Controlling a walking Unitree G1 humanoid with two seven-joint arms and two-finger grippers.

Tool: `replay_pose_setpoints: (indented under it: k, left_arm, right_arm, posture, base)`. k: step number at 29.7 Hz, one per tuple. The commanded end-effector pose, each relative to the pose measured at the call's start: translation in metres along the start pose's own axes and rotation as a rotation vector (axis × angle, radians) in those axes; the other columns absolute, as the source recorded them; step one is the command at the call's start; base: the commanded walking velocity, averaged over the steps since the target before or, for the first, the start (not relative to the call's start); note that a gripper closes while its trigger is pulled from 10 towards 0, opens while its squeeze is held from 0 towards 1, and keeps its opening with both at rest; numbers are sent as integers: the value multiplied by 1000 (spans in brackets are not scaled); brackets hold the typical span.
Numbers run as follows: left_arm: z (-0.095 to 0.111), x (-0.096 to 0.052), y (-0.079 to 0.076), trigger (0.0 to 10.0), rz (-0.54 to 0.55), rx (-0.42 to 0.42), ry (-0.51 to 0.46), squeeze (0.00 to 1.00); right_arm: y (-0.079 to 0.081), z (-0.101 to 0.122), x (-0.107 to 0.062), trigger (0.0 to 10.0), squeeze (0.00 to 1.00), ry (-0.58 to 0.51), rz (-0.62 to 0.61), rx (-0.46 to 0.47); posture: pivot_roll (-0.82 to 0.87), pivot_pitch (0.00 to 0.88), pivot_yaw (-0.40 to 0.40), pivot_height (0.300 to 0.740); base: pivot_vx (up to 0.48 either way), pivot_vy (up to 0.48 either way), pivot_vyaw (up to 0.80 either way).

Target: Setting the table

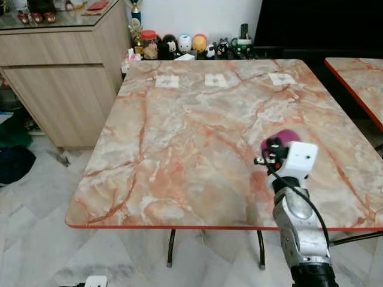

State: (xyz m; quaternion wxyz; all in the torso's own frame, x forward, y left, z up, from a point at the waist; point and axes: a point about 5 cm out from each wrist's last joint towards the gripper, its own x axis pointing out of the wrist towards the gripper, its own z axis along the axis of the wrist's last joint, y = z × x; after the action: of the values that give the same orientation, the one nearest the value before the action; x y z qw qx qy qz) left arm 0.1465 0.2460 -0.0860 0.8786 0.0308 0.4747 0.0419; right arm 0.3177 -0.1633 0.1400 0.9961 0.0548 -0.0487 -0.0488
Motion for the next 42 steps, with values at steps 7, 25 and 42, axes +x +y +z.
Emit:
replay_pose_setpoints:
  k: [7, 25, 42]
  left_arm:
    - [-5, -1, 0, 10000, 3, 4, 10, 0]
    - [-4, -1, 1, 10000, 2, 10, 9, 0]
    - [-3, -1, 2, 10000, 2, 18, 8, 0]
  right_arm:
    - [-5, 13, 3, 10000, 0, -63, -44, -2]
    - [-3, 14, 3, 10000, 0, -90, -40, -23]
    - [-14, 19, 6, 10000, 0, -118, -89, -27]
  posture:
    - [-60, 44, -2, 740]
    - [-62, 39, 8, 740]
    - [-65, 37, 18, 740]
  base:
    - [0, -391, -450]
    - [0, -455, -44]
    - [0, -440, 0]
